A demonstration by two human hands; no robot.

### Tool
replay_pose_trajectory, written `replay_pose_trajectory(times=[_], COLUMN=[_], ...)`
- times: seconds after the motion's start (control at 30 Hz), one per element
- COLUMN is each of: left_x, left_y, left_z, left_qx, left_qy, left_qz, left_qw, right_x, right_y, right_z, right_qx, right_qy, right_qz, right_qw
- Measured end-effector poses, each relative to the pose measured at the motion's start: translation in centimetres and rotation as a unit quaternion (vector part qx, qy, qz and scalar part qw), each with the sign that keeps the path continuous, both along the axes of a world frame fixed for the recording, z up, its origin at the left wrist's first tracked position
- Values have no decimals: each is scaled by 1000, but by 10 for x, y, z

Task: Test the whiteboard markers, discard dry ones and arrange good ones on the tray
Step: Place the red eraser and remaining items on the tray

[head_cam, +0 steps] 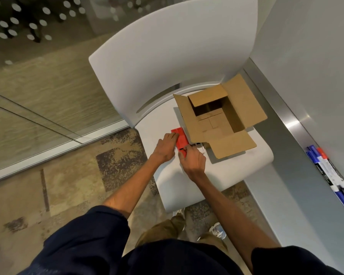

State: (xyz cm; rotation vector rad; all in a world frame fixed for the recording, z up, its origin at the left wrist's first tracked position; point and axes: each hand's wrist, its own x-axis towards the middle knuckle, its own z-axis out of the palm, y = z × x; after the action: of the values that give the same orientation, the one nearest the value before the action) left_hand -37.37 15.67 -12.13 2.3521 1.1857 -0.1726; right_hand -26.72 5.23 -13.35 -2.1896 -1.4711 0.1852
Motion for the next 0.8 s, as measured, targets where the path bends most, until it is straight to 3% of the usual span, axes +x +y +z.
replay_pose_trajectory(times=[0.13, 0.37, 0.47, 0.6, 0.8], left_x=[0, -10, -19, -31, -38], left_y=[-1, 9, 10, 2, -19], left_z=[3, 2, 1, 5, 6], left_qx=[-27, 35, 51, 9, -54], left_qy=[-4, 21, -8, -65, -75], left_qz=[-10, -26, -9, 43, 55], left_qw=[1000, 999, 999, 997, 994], right_x=[-1, -10, -11, -10, 0], right_y=[3, 8, 0, -16, -47], right_z=[-17, -18, -23, -33, -30], right_qx=[31, 3, 21, 36, 86], right_qy=[-97, -83, -76, -52, -65], right_qz=[-10, 23, 41, 73, 87], right_qw=[995, 996, 996, 995, 990])
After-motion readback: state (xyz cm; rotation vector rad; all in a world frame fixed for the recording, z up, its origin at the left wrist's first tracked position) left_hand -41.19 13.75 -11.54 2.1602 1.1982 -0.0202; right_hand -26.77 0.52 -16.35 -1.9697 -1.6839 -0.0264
